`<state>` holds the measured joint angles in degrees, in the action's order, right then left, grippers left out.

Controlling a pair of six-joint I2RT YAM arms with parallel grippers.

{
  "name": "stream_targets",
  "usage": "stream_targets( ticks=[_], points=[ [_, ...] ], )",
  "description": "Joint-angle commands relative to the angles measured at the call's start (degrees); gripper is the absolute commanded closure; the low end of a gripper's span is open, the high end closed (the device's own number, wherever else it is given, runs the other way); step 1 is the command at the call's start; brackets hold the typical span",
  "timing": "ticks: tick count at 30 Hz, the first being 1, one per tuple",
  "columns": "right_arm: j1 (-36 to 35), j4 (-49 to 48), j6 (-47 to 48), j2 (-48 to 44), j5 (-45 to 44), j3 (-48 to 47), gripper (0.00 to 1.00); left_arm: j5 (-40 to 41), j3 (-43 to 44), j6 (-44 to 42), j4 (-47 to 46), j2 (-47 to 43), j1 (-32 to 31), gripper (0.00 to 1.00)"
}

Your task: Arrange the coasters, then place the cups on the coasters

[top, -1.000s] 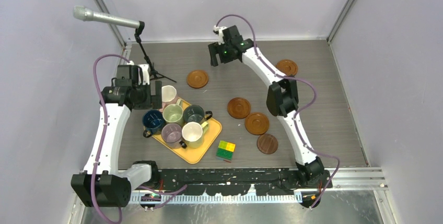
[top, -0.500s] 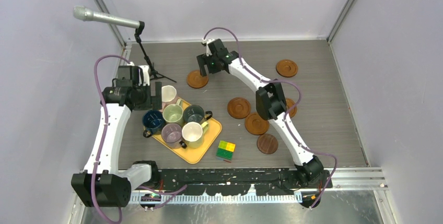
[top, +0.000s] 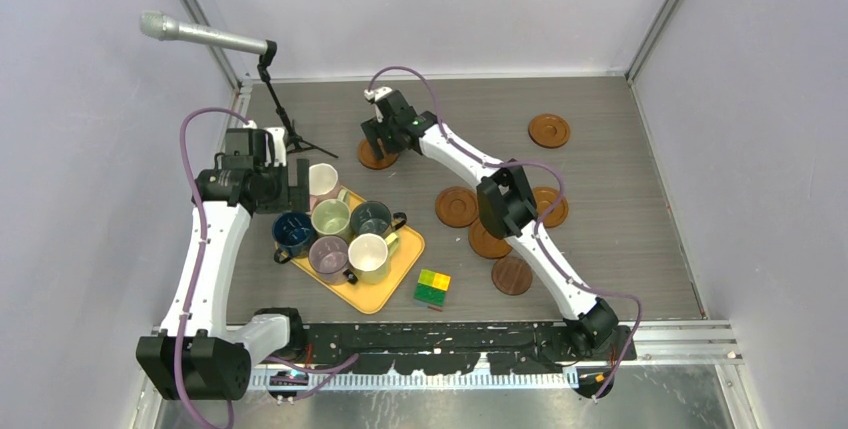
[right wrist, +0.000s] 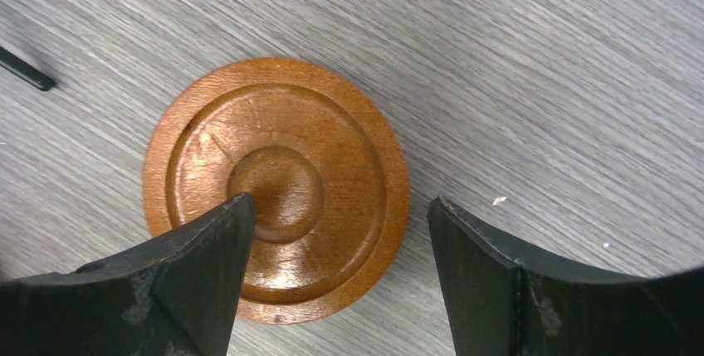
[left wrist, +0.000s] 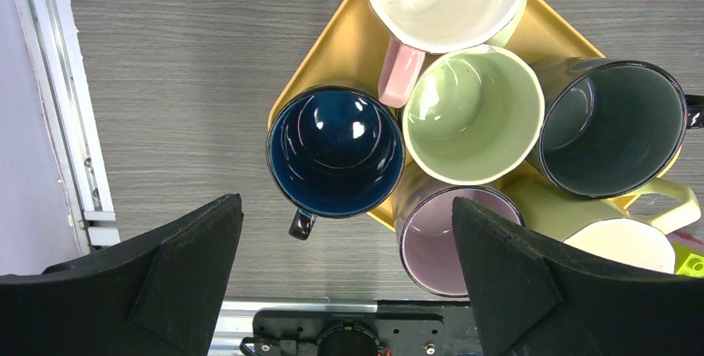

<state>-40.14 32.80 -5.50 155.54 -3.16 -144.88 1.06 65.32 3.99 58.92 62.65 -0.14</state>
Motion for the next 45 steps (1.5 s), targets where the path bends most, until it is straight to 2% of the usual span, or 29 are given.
stream_targets(
  ticks=[1, 6, 13, 16, 30, 45],
  points=[
    [0.4, 2.0, 2.4, 0.3, -5.6, -1.4, 0.21, 0.6, 0.2, -0.6, -1.6, -1.1, -0.1, 0.00],
    [1.4, 2.8, 3.7, -2.1, -8.3, 3.6, 0.33, 0.7, 0.3, -0.5, -1.4, -1.3, -0.1, 0.00],
    [8.0, 5.7, 0.2, -5.6, -3.2, 9.3, 0.50, 0.3, -0.1, -0.3, -1.7, -1.5, -0.1, 0.00],
    [11.6, 6.3, -0.8, -7.6, -0.9, 12.6, 0.53, 0.1, 0.1, -0.3, -1.7, -1.3, -0.1, 0.00],
    [23.7, 5.2, 1.1, -16.4, 1.0, 28.3, 0.56, -0.8, -0.3, -0.1, -1.8, -1.6, -0.1, 0.00],
    [27.5, 6.9, 3.4, -19.0, -1.2, 31.1, 0.57, -0.8, 0.2, 0.0, -1.7, -1.3, -0.1, 0.00]
  ],
)
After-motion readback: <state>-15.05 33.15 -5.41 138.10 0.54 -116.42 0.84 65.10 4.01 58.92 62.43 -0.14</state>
